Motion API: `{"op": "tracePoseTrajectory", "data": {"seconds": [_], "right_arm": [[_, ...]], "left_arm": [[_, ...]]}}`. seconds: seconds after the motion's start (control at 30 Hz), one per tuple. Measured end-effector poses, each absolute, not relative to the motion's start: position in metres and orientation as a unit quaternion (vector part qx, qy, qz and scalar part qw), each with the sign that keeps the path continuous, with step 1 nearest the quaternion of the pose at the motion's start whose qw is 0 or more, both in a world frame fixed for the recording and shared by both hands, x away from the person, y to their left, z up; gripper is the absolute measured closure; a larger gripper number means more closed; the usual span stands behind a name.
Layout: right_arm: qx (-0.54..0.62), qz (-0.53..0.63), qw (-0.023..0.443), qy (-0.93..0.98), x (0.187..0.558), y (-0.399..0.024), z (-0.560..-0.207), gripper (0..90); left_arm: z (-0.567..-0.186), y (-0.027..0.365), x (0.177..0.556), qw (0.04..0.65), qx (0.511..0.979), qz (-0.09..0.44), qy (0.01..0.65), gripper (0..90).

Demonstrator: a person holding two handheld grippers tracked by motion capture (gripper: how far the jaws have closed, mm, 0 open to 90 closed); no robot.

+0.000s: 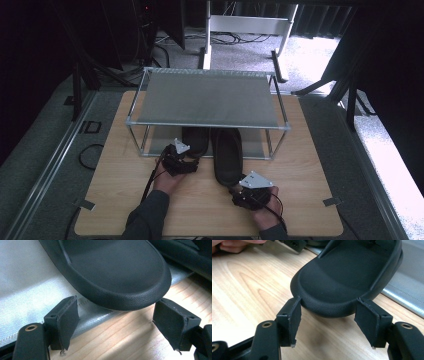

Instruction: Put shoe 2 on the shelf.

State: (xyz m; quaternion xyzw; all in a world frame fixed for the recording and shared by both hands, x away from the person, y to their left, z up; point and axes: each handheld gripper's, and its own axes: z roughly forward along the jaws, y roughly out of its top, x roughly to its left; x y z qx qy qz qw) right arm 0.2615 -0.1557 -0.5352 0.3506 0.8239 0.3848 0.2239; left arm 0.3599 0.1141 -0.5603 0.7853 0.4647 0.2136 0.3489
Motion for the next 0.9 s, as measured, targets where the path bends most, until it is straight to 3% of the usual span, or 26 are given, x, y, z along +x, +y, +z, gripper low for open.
{"op": "tracePoseTrajectory", "data": {"seconds": [0.9], "right_arm": [[0.362, 0.373, 0.254, 0.816, 0.296, -0.132, -0.541, 37.8]], "left_arm": [[-0.560, 0.115, 0.360, 0.351, 0.786, 0.210, 0.464, 21.2]]}}
